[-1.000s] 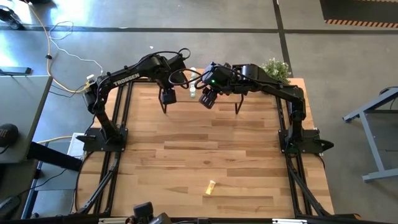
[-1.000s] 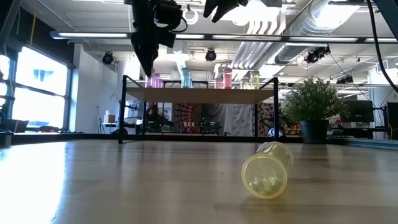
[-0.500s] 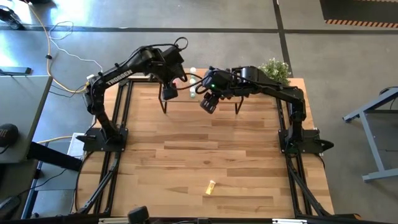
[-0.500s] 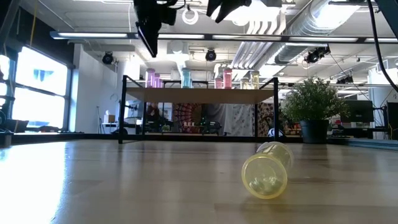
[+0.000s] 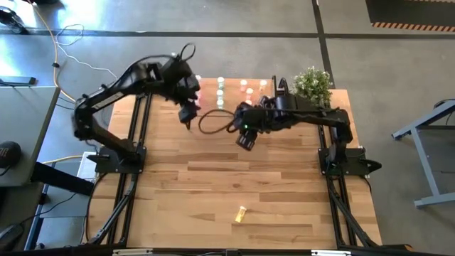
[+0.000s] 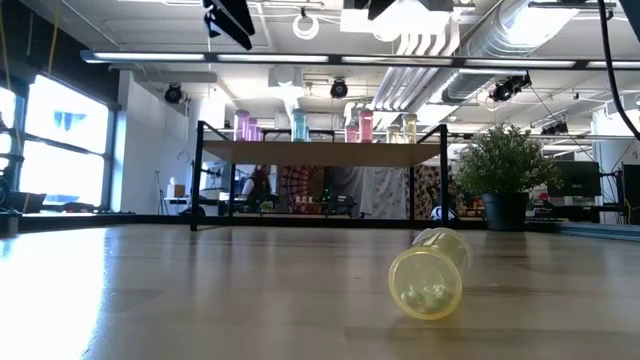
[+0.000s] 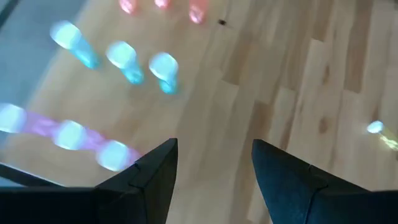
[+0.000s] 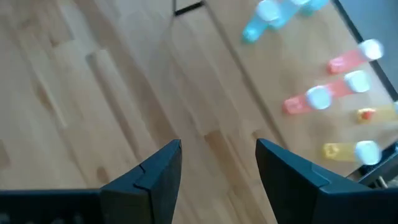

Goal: Pick and place medicine bottles onto shelf by color
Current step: Put the yellow pill bottle on the shelf aligned with the other yellow pill bottles

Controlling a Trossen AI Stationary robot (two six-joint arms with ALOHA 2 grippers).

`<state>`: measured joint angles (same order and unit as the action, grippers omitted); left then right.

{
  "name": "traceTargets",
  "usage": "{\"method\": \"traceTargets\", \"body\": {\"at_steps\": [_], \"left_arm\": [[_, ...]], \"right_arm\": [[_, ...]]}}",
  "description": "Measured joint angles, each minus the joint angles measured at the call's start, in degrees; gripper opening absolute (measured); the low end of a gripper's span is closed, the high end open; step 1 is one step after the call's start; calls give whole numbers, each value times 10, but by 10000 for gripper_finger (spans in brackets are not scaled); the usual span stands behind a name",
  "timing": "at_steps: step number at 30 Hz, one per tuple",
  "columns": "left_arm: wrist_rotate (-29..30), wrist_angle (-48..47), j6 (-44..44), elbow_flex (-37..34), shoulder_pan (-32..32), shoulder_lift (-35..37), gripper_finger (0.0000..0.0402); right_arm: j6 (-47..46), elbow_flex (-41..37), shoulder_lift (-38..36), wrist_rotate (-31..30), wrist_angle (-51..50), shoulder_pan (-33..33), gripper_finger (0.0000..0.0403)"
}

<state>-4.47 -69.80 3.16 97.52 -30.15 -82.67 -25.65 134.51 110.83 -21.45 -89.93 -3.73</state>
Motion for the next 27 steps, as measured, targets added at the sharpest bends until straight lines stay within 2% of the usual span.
{"method": "traceTargets", "body": {"at_steps": [6, 13, 19, 27], "left_arm": [[0, 101, -67, -153, 51, 83, 195], [26, 169, -129, -262, 117, 152, 195], [76, 206, -159, -325, 175, 199, 193], [77, 212, -143, -361, 221, 240, 193]], "right_arm": [[-33, -38, 1, 9, -1, -44, 197], [-135, -73, 1, 52, 2, -91, 197], [-302, -79, 1, 74, 11, -125, 197], [-537, -79, 2, 84, 18, -164, 197]]}}
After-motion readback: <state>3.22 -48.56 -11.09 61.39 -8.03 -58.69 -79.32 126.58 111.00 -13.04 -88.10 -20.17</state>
